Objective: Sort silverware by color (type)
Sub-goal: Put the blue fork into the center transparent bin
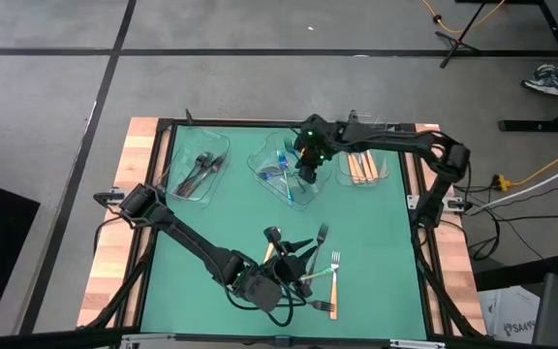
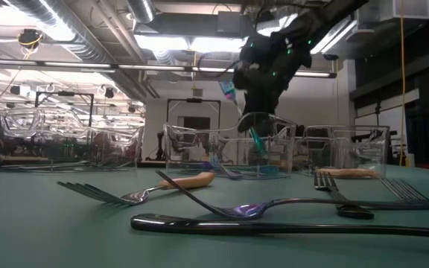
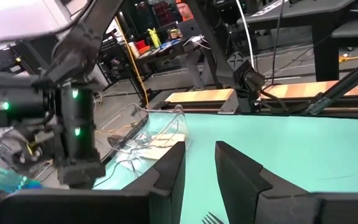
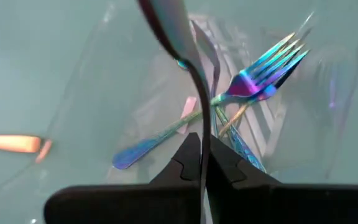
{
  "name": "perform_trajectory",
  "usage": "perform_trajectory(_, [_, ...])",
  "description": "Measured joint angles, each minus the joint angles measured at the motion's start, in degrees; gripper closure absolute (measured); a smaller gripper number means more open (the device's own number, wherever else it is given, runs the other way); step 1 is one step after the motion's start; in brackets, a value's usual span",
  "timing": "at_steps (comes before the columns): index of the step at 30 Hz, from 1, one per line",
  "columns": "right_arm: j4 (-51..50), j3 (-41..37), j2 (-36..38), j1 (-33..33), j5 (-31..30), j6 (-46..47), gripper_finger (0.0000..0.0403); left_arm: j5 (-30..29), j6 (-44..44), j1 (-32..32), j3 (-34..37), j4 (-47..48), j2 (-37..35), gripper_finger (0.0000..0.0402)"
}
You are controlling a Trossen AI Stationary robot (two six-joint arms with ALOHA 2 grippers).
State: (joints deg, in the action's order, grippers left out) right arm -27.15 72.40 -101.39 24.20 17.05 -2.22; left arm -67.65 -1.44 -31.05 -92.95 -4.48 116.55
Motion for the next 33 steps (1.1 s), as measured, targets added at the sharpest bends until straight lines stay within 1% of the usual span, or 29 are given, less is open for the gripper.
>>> perform_trajectory(6, [0.6,0.0,-4.2,-0.2,0.6,-1.3,0.0403,1.1,0.2,0.0,0.0,1.0,0.0,0.032])
perform_trajectory(15, [0.8,0.0,-8.6,-0.2,0.5,-1.3,0.0403,1.2,5.9,0.5,0.0,5.7,0.0,0.032])
perform_trajectory(23, [2.2,0.1,-10.6,-0.2,-0.4,-1.2,0.0403,1.2,5.9,0.5,0.0,5.9,0.0,0.032])
perform_trajectory(29, [3.8,0.1,-10.9,-0.2,-1.9,-1.1,0.0403,1.3,6.0,0.5,0.0,6.2,0.0,0.032])
perform_trajectory(33, [4.1,0.1,-10.9,-0.2,-2.0,-1.1,0.0403,1.3,5.9,0.5,0.0,6.3,0.0,0.032])
